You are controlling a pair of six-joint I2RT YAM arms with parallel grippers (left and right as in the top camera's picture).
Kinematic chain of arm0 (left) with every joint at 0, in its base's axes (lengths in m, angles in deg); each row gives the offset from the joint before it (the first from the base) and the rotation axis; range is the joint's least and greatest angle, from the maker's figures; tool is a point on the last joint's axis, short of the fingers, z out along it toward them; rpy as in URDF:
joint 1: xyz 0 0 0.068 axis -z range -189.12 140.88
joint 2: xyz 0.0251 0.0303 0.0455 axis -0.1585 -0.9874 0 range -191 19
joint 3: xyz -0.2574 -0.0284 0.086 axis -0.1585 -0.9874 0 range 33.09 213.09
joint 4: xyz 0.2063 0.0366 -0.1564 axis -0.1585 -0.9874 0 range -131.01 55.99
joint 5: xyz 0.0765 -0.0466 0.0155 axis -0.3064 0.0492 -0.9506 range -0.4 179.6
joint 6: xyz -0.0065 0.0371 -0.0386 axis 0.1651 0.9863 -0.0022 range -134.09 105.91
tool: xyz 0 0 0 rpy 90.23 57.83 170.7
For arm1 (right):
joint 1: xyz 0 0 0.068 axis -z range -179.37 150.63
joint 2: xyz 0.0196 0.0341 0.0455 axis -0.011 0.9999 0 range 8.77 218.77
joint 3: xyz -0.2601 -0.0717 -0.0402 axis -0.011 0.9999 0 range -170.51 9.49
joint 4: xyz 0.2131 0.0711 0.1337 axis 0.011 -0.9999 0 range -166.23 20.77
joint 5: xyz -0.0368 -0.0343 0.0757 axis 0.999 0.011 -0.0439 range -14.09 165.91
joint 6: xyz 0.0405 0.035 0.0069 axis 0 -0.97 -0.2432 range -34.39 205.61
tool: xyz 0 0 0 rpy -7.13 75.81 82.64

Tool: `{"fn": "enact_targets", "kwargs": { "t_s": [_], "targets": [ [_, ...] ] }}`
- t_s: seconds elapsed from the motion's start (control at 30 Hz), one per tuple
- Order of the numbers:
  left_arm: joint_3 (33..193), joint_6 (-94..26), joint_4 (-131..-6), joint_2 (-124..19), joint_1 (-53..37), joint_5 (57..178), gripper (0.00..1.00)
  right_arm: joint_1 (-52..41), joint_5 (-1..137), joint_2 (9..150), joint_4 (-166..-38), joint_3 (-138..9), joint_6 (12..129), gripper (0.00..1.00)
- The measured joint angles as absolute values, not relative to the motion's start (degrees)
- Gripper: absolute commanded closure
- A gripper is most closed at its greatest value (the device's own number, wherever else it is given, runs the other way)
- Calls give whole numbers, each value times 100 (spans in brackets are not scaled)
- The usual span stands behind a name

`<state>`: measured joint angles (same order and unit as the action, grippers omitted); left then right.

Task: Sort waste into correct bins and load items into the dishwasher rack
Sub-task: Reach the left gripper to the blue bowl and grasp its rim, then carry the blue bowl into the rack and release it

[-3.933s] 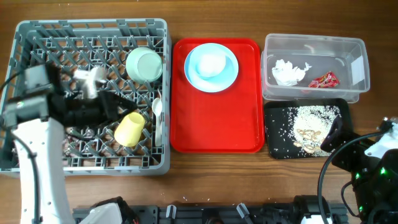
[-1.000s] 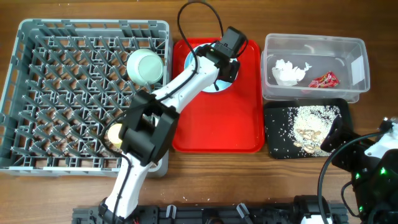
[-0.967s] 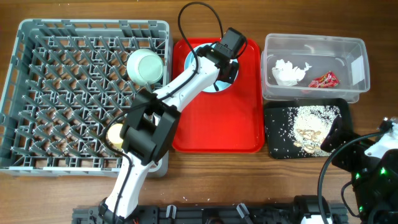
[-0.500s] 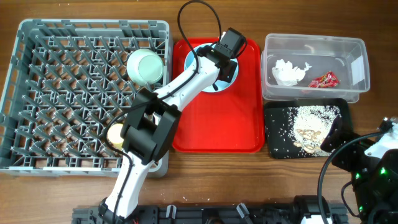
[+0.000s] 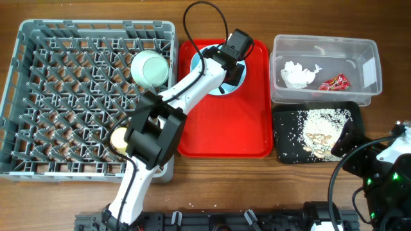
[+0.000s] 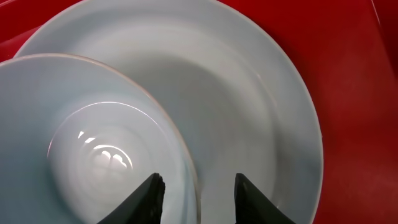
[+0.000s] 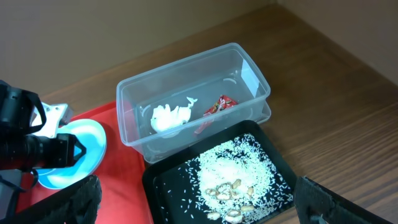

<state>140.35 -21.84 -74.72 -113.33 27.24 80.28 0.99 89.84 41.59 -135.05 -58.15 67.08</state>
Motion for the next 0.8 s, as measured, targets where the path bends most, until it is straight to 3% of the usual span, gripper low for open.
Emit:
{"fn": "enact_targets", "kwargs": {
  "t_s": [0.17, 0.5, 0.7, 0.8],
  "targets": [
    [14020, -2177, -7505, -11333, 2713, 8047, 96, 99, 8984, 4159, -13505, -5812, 6708, 0],
    [14159, -2186, -8313, -10684, 2709, 8491, 96, 99, 8984, 4159, -13505, -5812, 6708, 0],
    [15047, -2540, -10497, -7816, 2621, 9221, 96, 99, 8984, 4159, -13503, -5812, 6708, 0],
    [15121, -2556, -11933, -6898, 2070, 9958, 96, 101, 8984, 4159, -13503, -5812, 6708, 0]
  ]
}}
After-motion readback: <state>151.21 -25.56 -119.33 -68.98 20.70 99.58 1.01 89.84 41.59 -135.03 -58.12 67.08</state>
